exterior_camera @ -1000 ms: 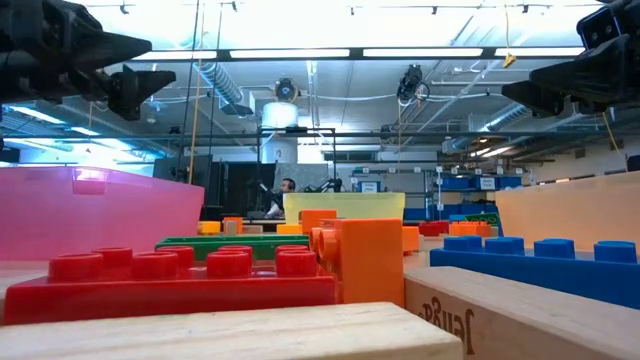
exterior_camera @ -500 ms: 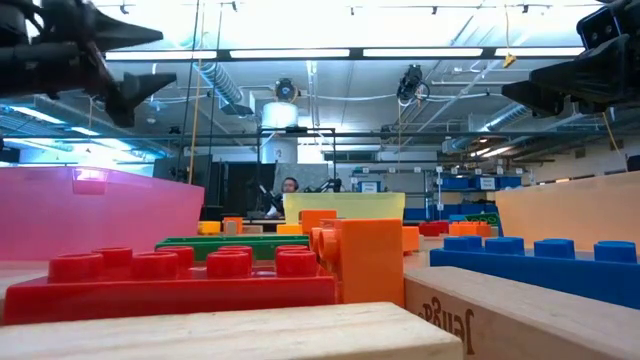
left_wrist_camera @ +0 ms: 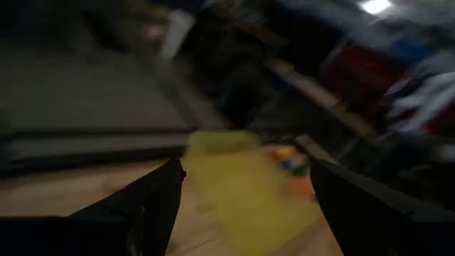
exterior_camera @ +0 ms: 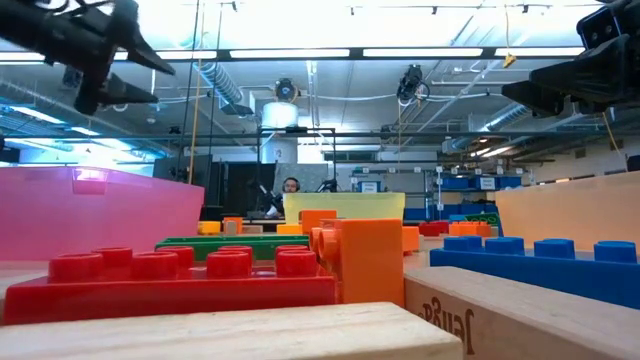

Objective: Sort blocks by size
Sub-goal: Put the wooden block into the yellow bin

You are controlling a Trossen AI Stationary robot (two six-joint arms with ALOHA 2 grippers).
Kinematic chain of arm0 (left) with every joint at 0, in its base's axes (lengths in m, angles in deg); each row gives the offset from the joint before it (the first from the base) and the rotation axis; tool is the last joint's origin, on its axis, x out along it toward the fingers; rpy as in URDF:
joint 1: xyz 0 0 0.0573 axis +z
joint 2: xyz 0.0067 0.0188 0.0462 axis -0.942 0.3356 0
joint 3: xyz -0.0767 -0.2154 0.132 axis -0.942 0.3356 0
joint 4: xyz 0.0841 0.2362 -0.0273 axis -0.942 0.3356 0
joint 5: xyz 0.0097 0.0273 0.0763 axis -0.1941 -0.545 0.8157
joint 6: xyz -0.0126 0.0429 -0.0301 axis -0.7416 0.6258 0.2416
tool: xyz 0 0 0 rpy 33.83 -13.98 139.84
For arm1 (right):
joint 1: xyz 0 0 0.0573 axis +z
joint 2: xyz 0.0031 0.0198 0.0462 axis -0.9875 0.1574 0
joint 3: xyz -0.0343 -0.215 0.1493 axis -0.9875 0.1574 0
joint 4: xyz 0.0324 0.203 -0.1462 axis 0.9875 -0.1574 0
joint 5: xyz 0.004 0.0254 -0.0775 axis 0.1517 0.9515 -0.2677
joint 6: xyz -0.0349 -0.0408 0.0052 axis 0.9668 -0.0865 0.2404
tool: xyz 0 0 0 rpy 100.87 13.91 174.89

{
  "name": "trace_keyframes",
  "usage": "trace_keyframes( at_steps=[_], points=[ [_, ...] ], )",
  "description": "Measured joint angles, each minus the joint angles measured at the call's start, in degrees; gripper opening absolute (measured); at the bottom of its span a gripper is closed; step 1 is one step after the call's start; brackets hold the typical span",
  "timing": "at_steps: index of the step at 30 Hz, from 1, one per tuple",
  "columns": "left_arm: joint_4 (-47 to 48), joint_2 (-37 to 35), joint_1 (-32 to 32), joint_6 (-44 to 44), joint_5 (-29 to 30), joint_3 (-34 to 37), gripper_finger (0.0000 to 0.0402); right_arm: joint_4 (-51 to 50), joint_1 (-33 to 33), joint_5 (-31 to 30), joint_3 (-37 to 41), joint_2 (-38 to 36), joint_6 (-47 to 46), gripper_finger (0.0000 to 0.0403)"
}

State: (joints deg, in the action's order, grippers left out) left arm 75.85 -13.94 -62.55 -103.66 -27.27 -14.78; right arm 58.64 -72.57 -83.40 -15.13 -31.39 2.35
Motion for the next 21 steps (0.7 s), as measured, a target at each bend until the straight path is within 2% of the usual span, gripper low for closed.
trace_keyframes(
  at_steps=[4, 10, 15, 18, 21],
  points=[
    [7.02, 11.96, 5.67, -0.74, -4.34, -8.39, 0.0317, 0.0, -0.01, 0.01, 0.01, 0.0, 0.0, 0.0271],
    [13.5, 31.73, 17.2, -0.06, -18.57, -20.19, 0.0317, 0.0, 0.0, 0.01, 0.01, 0.0, 0.0, 0.0272],
    [13.41, 45.3, 24.61, 1.84, -30.51, -28.01, 0.0317, 0.0, 0.01, 0.0, 0.0, 0.0, 0.0, 0.0274],
    [13.46, 52.38, 26.65, 0.43, -34.13, -31.56, 0.0317, -0.02, 0.01, -0.01, 0.01, 0.0, 0.0, 0.0272],
    [13.49, 58.43, 27.03, -1.65, -35.19, -34.1, 0.0317, -0.02, -0.01, 0.01, -0.01, 0.0, 0.0, 0.027]
  ],
)
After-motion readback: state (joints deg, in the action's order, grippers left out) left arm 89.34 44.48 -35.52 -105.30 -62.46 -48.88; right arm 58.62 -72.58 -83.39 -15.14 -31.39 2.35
